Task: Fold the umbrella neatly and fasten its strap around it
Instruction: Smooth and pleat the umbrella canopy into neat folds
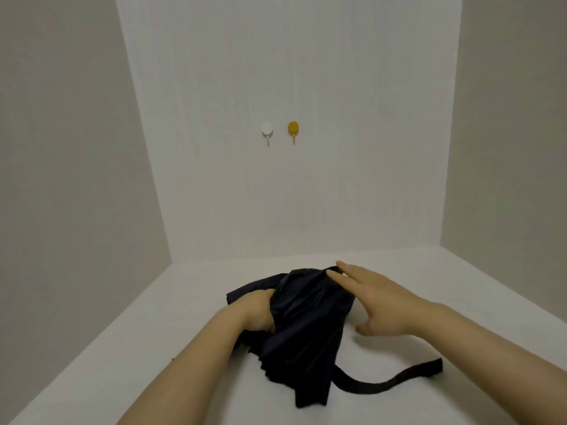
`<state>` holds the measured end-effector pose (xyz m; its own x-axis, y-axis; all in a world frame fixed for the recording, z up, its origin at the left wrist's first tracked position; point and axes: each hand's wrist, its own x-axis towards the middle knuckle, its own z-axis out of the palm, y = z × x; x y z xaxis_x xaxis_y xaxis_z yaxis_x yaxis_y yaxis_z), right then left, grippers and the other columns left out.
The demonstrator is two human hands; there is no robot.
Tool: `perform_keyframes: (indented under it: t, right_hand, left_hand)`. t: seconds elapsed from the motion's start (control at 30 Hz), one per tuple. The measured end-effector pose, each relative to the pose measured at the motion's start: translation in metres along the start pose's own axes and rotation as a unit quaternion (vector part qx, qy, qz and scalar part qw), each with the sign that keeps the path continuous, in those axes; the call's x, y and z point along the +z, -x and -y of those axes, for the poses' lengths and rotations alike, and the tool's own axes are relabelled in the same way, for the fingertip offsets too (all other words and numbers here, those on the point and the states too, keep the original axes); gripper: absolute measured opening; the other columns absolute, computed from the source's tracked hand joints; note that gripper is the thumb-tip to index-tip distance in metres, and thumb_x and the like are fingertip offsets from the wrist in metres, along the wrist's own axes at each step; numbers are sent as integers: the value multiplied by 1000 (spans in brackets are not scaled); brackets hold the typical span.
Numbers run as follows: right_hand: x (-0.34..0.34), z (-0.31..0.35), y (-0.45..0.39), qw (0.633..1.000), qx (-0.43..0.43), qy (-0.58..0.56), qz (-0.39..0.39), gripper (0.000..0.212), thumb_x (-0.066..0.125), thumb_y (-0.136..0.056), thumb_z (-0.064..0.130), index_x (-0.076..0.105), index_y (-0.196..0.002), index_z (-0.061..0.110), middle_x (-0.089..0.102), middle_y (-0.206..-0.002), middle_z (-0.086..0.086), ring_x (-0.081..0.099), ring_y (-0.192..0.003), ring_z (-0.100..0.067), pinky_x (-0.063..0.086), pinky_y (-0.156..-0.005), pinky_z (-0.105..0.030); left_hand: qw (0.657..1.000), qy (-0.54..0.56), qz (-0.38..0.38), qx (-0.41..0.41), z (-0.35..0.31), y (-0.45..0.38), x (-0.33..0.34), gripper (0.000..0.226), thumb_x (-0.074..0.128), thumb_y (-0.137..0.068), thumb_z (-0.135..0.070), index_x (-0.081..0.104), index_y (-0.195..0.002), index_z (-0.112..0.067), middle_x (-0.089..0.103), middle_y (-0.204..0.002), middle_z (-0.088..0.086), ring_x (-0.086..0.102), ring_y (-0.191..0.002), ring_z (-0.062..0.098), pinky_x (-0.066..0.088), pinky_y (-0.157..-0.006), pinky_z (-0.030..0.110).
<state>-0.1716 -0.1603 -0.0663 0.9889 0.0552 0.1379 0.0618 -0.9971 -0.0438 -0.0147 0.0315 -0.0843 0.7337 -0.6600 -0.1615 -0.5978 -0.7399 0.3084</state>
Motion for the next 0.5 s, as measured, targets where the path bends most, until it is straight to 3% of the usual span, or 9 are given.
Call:
perform_keyframes:
  t: [0.1, 0.23, 0.3, 0.37, 0.43, 0.5]
  right_hand:
    - [17, 10, -2, 992, -35, 121, 22, 109, 65, -75, 30, -18, -146, 25, -23, -155, -8, -18, -144, -24, -10, -116, -35]
    - [30, 21, -15, 987, -46, 153, 0, 105, 60, -77, 35, -17, -146, 22, -18, -156, -14, -17, -144, -28, -10, -117, -42]
    - [31, 24, -25, 989, -42, 140, 14, 105, 62, -75, 43, -11, -148, 22, -8, -157, -13, -7, -146, -27, -5, -118, -42]
    - [33, 25, -33, 995, -30, 90, 38, 102, 67, -69, 43, 6, -148, 25, 19, -155, -8, 19, -143, -24, 14, -118, -39]
    - [32, 22, -38, 1000, -7, 4, 29, 85, 70, -63, 37, 31, -138, 35, 52, -135, 4, 48, -123, -20, 40, -102, -34]
    - [30, 19, -42, 997, 35, -65, 25, 62, 70, -61, 28, 48, -118, 34, 64, -109, 7, 59, -102, -21, 48, -82, -30]
  left_hand:
    - [1000, -7, 10, 19, -1, 0, -2, 53, 56, -78, -10, 46, -129, -21, 57, -128, 5, 53, -114, 26, 44, -95, 34]
    - [998, 14, 30, 52, -4, 4, -3, 37, 52, -87, -19, 54, -124, -21, 61, -123, 4, 57, -109, 23, 45, -92, 32]
    - [995, 64, 48, 66, -3, 8, -3, 32, 53, -88, -22, 58, -120, -19, 64, -117, 2, 59, -105, 22, 45, -89, 30]
    - [987, 131, 52, 77, 1, 15, -3, 29, 53, -89, -21, 59, -117, -22, 63, -111, -4, 60, -98, 16, 45, -84, 24]
    - [971, 214, 46, 95, 10, 20, -2, 36, 51, -91, -18, 55, -126, -26, 61, -115, -11, 59, -99, 7, 45, -83, 17]
    - [944, 313, 21, 106, 17, 25, -2, 41, 49, -92, -13, 51, -131, -26, 57, -125, -10, 57, -110, 6, 45, -89, 12]
